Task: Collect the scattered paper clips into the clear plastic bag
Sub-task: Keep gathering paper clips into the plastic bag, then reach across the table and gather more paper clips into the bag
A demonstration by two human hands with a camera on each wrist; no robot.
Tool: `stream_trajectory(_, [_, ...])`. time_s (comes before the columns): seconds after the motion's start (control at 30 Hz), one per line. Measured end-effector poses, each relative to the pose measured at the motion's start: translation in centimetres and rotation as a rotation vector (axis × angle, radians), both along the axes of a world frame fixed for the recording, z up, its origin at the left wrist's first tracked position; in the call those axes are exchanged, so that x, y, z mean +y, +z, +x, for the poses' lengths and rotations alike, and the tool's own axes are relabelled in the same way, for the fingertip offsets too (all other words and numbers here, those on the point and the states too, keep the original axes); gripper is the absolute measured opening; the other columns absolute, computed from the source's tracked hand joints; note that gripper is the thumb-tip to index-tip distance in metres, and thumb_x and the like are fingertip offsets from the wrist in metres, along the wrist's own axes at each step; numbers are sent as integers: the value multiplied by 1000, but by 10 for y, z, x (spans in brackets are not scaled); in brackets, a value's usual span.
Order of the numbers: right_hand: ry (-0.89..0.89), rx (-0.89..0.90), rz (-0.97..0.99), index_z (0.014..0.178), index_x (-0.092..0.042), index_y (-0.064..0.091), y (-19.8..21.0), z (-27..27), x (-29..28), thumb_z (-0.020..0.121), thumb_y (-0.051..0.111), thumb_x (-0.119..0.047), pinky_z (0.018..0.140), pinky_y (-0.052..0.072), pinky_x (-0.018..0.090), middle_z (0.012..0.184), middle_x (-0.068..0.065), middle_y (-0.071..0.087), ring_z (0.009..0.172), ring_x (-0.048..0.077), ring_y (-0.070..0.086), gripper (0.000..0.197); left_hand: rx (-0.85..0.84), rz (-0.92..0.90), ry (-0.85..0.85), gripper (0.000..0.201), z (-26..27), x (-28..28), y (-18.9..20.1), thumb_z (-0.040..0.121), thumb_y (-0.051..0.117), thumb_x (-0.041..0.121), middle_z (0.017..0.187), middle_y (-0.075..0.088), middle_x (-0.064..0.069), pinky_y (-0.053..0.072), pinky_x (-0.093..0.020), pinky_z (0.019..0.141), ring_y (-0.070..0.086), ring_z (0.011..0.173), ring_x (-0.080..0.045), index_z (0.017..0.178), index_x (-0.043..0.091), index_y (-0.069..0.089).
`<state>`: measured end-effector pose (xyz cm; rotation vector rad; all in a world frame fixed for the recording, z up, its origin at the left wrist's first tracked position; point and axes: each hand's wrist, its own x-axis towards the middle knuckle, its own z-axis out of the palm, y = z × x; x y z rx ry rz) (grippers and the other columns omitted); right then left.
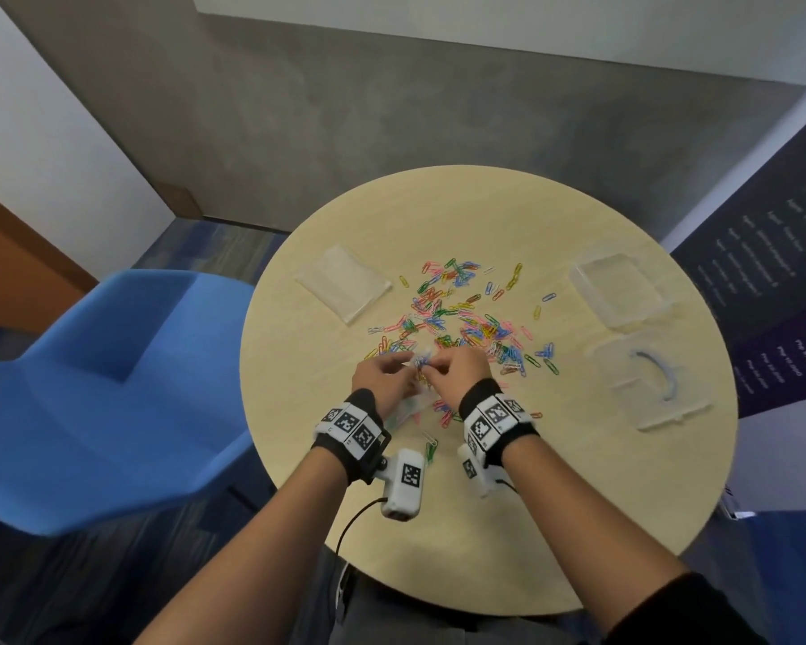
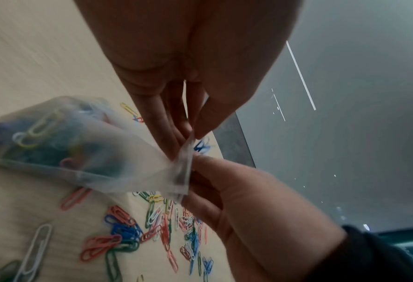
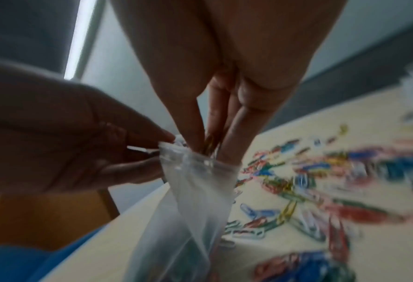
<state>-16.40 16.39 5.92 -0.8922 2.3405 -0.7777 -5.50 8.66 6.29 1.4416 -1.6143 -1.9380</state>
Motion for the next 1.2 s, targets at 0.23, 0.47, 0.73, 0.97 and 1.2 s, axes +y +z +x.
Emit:
stream_trajectory(0.23, [141, 148, -48, 107, -16, 73, 27, 1, -9, 89, 55, -10, 94, 50, 27, 109, 8, 69, 101, 21, 64, 26, 1, -18, 3, 26, 14, -11, 2, 80, 67, 6, 93, 75, -11, 59, -43, 85, 73, 85, -27, 103, 16, 73])
stream_trajectory(0.47, [1004, 491, 231, 137, -14, 45, -31, 31, 75, 90, 49, -5, 109, 37, 49, 150, 16, 37, 135, 33, 38, 48, 84, 23, 186, 28, 48, -33, 7, 83, 59, -8, 86, 71, -13, 59, -24, 64, 68, 72, -21, 109, -1, 69])
stream_trajectory(0.73, [1247, 671, 408, 149, -23, 27, -75, -1, 59, 96, 20, -34, 110, 28, 58, 156, 6, 30, 138, 35, 36, 54, 140, 52, 277, 29, 71, -30, 10, 84, 58, -8, 99, 69, -20, 60, -23, 66, 69, 79, -23, 112, -3, 67])
stream_trajectory(0.97, [983, 609, 484, 150, -40, -3, -73, -18, 45, 93, 10, -58, 113, -1, 64, 160, -1, -15, 146, 36, -10, 61, 128, 35, 287, 33, 64, -23, 8, 84, 58, -7, 99, 69, -20, 58, -19, 59, 68, 77, -22, 116, -5, 66])
stream_trajectory(1.2, [743, 556, 366, 145, -14, 33, -64, -24, 57, 97, 43, -9, 109, 32, 38, 152, 12, 27, 137, 30, 29, 49, 118, 37, 288, 31, 63, -16, 0, 85, 60, -5, 97, 70, -19, 61, -27, 71, 70, 75, -22, 115, -2, 67])
